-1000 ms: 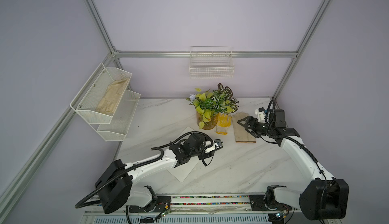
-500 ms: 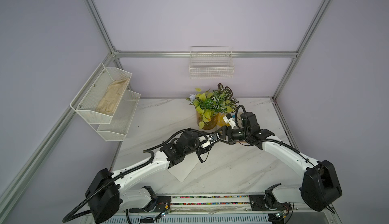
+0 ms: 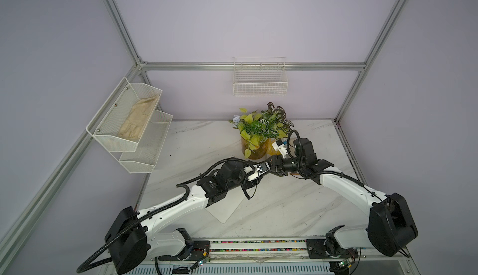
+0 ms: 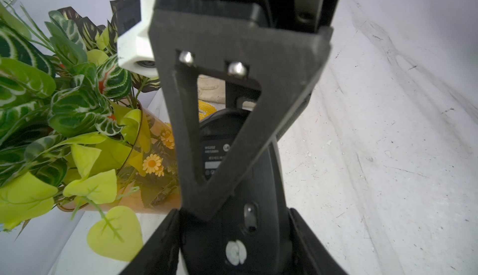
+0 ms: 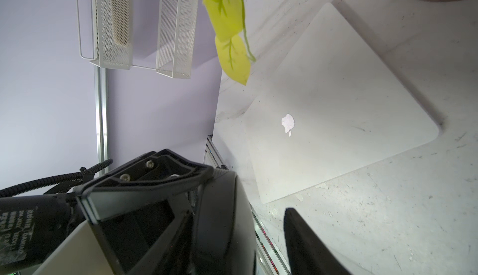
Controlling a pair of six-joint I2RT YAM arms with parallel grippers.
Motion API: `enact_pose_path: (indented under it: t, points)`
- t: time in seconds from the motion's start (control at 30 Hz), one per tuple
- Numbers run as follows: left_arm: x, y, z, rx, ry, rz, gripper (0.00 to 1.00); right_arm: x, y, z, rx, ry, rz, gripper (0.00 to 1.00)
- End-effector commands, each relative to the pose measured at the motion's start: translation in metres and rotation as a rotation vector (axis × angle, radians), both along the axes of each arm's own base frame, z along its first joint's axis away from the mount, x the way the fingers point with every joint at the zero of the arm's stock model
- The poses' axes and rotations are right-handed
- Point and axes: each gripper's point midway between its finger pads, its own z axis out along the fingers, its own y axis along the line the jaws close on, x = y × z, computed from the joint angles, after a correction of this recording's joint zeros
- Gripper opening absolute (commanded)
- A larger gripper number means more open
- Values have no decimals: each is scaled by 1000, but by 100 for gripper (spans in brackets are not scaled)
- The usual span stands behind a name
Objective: Insert the wireless mouse receiver into the laptop
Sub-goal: Pick up the mouse from the center of the board.
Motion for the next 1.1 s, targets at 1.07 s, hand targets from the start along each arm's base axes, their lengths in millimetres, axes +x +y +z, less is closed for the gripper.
enact_pose_path:
  t: [1.07]
  points:
    - [0,-34,66,-491,171,132,37,11,-12,53,107,-231,-174,42]
